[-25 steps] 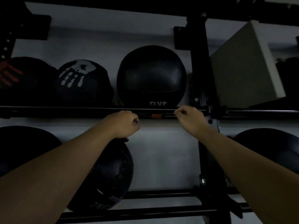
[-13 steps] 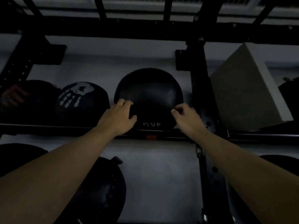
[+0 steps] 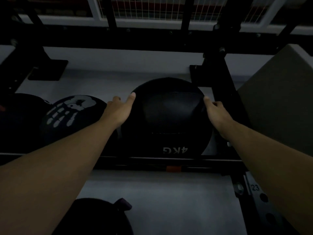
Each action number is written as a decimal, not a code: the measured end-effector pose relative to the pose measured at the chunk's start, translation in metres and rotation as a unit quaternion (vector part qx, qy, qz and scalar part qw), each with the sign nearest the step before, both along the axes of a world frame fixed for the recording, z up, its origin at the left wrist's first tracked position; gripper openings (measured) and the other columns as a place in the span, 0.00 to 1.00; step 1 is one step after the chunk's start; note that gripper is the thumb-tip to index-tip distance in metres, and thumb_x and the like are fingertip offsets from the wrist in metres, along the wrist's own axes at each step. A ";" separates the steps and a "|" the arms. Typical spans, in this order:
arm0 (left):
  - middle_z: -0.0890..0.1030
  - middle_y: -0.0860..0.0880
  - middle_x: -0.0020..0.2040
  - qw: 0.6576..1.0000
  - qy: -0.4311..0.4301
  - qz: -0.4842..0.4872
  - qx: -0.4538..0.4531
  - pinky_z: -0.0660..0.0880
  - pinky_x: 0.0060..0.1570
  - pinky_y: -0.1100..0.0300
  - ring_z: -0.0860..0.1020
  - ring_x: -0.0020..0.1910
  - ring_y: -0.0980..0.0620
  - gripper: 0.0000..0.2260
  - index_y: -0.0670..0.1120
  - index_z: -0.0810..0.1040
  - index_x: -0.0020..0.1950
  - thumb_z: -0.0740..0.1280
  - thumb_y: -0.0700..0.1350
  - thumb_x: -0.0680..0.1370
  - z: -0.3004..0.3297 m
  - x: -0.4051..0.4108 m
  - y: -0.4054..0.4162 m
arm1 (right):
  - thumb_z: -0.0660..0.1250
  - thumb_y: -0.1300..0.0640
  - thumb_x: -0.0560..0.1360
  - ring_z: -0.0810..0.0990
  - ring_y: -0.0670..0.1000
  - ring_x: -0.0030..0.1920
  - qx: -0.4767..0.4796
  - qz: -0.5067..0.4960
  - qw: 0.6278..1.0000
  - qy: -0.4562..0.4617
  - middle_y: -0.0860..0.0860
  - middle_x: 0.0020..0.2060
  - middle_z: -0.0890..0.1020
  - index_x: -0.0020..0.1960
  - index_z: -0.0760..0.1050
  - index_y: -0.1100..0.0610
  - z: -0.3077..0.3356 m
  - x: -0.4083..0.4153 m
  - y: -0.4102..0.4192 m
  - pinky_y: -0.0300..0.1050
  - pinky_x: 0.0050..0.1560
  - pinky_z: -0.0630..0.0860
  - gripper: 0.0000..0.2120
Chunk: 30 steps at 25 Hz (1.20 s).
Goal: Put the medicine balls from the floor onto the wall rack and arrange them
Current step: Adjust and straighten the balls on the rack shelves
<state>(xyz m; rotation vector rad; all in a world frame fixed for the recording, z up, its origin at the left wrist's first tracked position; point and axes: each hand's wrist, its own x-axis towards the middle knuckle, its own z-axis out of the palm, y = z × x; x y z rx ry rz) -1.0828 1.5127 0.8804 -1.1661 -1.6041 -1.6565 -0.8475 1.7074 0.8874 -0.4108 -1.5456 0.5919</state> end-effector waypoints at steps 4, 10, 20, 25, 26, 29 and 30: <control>0.71 0.44 0.79 0.994 -0.026 -0.100 0.046 0.69 0.74 0.48 0.73 0.74 0.41 0.51 0.48 0.61 0.83 0.52 0.81 0.70 0.006 -0.009 0.033 | 0.51 0.25 0.76 0.69 0.64 0.75 0.005 0.052 0.997 0.049 0.60 0.78 0.67 0.82 0.56 0.53 0.007 -0.022 0.029 0.59 0.76 0.66 0.45; 0.83 0.47 0.68 0.947 -0.062 -0.290 0.127 0.75 0.71 0.45 0.82 0.65 0.43 0.59 0.52 0.77 0.74 0.67 0.85 0.51 0.025 -0.033 0.059 | 0.55 0.21 0.67 0.78 0.59 0.66 0.029 0.148 0.984 0.094 0.55 0.70 0.77 0.79 0.66 0.50 0.014 -0.038 0.050 0.54 0.70 0.73 0.49; 0.80 0.46 0.69 0.929 -0.060 -0.328 0.158 0.76 0.69 0.43 0.80 0.66 0.45 0.42 0.52 0.73 0.74 0.69 0.74 0.66 -0.006 -0.006 0.030 | 0.57 0.25 0.73 0.78 0.53 0.62 0.039 0.201 0.973 0.107 0.51 0.67 0.77 0.76 0.64 0.49 -0.006 -0.011 0.022 0.50 0.63 0.73 0.40; 0.74 0.46 0.77 0.912 -0.084 -0.380 0.128 0.71 0.74 0.42 0.75 0.73 0.42 0.47 0.53 0.64 0.82 0.65 0.77 0.70 -0.008 0.031 -0.017 | 0.58 0.23 0.71 0.77 0.51 0.57 0.016 0.216 0.968 0.125 0.47 0.60 0.77 0.80 0.57 0.46 -0.013 0.027 -0.013 0.53 0.64 0.75 0.45; 0.76 0.46 0.75 0.908 -0.086 -0.394 0.113 0.74 0.72 0.43 0.77 0.71 0.43 0.45 0.52 0.66 0.82 0.63 0.77 0.72 -0.010 0.042 -0.027 | 0.57 0.21 0.70 0.77 0.55 0.64 -0.005 0.239 0.964 0.118 0.49 0.66 0.77 0.81 0.59 0.48 -0.015 0.033 -0.021 0.56 0.70 0.72 0.48; 0.83 0.47 0.67 0.899 -0.085 -0.420 0.087 0.80 0.62 0.48 0.82 0.64 0.45 0.36 0.53 0.76 0.76 0.57 0.74 0.77 -0.024 0.076 -0.049 | 0.54 0.19 0.68 0.76 0.62 0.70 -0.073 0.329 0.934 0.119 0.54 0.72 0.78 0.77 0.71 0.46 -0.033 0.054 -0.044 0.64 0.73 0.70 0.46; 0.83 0.48 0.67 0.902 -0.080 -0.415 0.088 0.79 0.64 0.48 0.82 0.65 0.45 0.35 0.53 0.77 0.75 0.57 0.74 0.78 -0.030 0.086 -0.054 | 0.55 0.20 0.69 0.78 0.62 0.68 -0.087 0.355 0.921 0.136 0.54 0.69 0.80 0.74 0.75 0.46 -0.042 0.062 -0.050 0.64 0.71 0.72 0.43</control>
